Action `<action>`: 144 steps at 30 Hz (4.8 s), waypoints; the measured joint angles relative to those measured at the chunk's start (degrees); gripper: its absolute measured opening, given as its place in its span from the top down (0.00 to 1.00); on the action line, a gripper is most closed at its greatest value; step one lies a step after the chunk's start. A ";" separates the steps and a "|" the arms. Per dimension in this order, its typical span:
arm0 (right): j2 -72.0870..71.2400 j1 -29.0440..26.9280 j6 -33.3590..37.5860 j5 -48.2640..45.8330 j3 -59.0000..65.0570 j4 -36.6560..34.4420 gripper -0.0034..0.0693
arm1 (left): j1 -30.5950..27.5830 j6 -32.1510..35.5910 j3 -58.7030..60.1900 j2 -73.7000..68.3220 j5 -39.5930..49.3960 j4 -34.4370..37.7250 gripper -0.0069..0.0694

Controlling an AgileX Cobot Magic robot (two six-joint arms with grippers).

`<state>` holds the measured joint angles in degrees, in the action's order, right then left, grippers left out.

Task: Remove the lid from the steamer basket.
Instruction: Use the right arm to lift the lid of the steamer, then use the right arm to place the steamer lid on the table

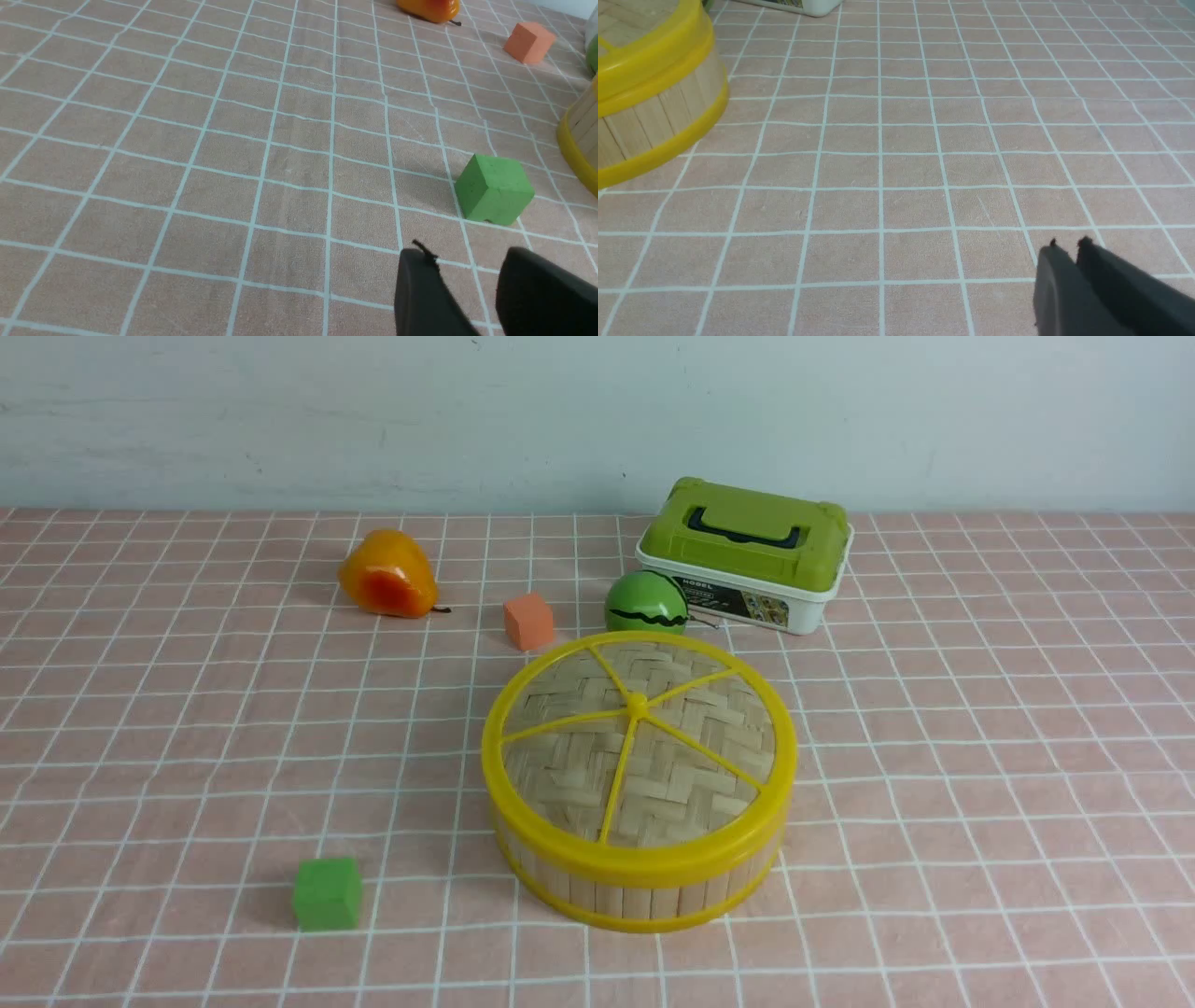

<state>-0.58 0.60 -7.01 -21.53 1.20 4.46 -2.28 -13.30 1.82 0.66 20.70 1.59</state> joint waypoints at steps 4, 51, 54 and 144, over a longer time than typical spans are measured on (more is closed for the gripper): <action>0.00 0.00 0.00 0.00 0.00 0.00 0.90 | 0.00 0.00 0.00 0.00 0.00 0.00 0.60; 4.52 0.00 3.84 -6.70 -16.42 -32.86 0.87 | 0.00 0.00 0.00 0.00 0.00 0.00 0.60; 16.13 0.00 12.97 -21.21 -30.86 -24.58 0.95 | 0.00 0.00 0.00 0.00 0.00 0.00 0.60; 111.66 1.76 18.89 -23.47 -81.92 -11.41 0.83 | 0.00 0.00 0.00 0.00 0.00 0.00 0.60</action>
<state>111.09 2.35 11.88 -45.00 -80.72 -6.95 -2.28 -13.30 1.82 0.66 20.70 1.59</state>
